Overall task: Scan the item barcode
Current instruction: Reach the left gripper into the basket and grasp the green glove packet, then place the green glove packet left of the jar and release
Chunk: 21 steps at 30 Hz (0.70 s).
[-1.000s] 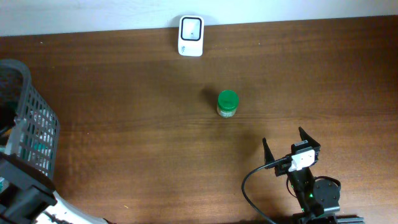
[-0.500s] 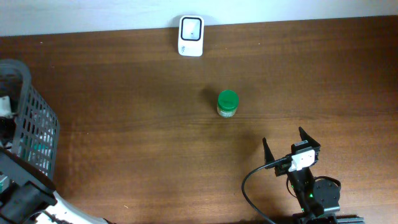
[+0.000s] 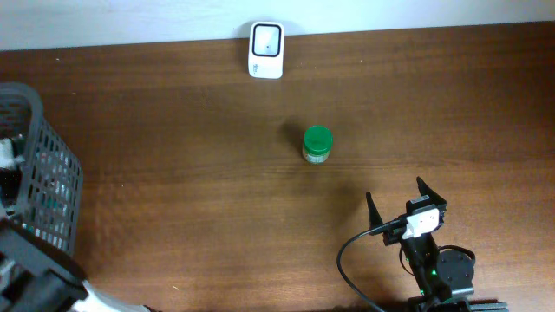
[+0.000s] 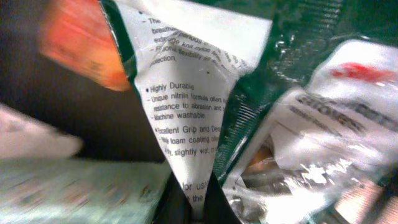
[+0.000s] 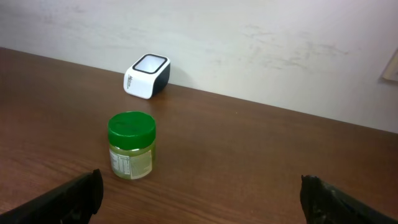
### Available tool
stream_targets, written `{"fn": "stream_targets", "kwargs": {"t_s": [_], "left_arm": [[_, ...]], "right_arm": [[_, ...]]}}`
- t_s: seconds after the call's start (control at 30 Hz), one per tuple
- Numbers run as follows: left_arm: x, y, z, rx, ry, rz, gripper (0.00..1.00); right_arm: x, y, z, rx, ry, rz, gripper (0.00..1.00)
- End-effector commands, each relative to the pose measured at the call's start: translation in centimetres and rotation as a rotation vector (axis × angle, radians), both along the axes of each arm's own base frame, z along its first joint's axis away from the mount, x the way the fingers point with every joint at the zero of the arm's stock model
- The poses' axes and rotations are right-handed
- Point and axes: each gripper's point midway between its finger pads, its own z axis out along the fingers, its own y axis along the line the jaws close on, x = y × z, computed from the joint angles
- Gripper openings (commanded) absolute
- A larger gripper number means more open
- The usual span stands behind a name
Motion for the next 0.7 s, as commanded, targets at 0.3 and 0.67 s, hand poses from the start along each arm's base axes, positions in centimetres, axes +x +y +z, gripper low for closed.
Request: {"fn": "stream_targets", "kwargs": {"t_s": [0.3,0.67], "left_arm": [[-5.5,-6.2,34.1,0.462,-0.831,0.151,0.0],[-3.0,-24.5,32.6,-0.275,-0.942,-0.198,0.0]], "right_arm": [[-0.1,0.3,-0.3,0.004,0.006,0.012,0.98],[-0.1,0.3,-0.3,0.004,0.006,0.012,0.98]]}}
